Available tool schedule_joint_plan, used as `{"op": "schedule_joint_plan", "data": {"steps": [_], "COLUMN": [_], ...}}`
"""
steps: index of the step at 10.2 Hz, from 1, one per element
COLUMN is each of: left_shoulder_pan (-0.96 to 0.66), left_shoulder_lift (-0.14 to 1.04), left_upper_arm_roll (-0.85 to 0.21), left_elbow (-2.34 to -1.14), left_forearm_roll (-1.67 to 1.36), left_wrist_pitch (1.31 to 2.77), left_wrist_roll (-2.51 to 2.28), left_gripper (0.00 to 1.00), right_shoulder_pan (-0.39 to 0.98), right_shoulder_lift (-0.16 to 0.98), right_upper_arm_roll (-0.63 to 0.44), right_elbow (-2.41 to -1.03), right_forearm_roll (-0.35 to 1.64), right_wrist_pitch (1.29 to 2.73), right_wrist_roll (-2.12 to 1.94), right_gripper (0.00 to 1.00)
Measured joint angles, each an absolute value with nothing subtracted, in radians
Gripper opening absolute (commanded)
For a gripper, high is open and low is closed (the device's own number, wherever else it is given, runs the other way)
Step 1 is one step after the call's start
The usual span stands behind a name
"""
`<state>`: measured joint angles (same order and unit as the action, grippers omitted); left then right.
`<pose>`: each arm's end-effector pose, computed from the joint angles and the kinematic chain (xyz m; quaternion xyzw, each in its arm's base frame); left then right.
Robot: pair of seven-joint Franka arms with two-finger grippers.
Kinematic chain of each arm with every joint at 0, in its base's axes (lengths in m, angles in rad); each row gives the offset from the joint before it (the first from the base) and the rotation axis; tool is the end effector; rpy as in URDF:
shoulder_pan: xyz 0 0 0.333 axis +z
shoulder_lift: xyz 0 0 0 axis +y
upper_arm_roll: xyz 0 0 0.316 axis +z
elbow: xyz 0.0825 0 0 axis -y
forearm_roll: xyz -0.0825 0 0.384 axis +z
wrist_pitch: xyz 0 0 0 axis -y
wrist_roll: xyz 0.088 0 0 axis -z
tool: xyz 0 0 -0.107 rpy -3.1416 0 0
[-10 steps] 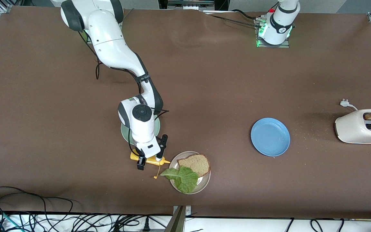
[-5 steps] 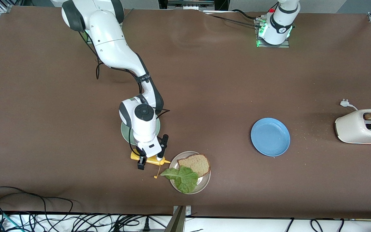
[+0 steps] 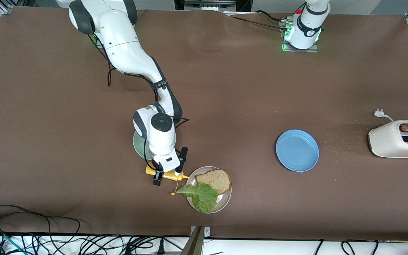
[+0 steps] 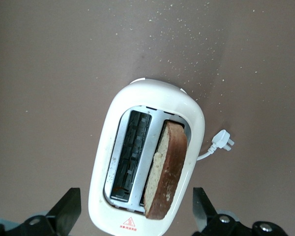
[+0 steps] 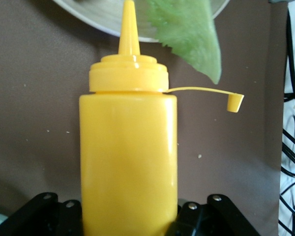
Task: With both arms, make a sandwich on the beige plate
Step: 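Move the tipped mustard bottle over the lettuce with the right gripper, then carry the mustard bottle away from the plate with the right gripper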
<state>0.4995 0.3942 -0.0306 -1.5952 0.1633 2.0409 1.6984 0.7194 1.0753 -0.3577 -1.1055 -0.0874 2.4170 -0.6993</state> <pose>0.5974 0.3156 0.4107 -0.7948 0.6025 0.0478 0.0546 0.7014 0.3743 0.2037 0.7628 0.6062 0.1105 0.1962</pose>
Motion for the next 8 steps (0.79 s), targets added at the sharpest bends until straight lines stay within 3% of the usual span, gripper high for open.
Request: {"op": "schedule_joint_plan", "data": {"steps": [5, 8], "left_shoulder_pan": [0.499, 0.509], "left_shoulder_lift": [0.435, 0.457], "left_upper_arm_roll": [-0.032, -0.031], "left_elbow": [-1.599, -1.600], "left_forearm_roll": [0.163, 0.163], "left_wrist_pitch": [2.059, 2.082], "left_wrist_roll": [1.701, 1.702], "left_gripper": [1.00, 0.97], "right_shoulder_pan": [0.701, 0.656], "right_shoulder_lift": [0.915, 0.753], "right_upper_arm_roll": [-0.376, -0.383], "right_elbow": [-1.104, -1.269], "right_forearm_roll": [0.112, 0.317], "right_wrist_pitch": [2.250, 2.243], "right_wrist_roll": [-0.716, -0.881], "right_gripper": [0.00, 0.00]}}
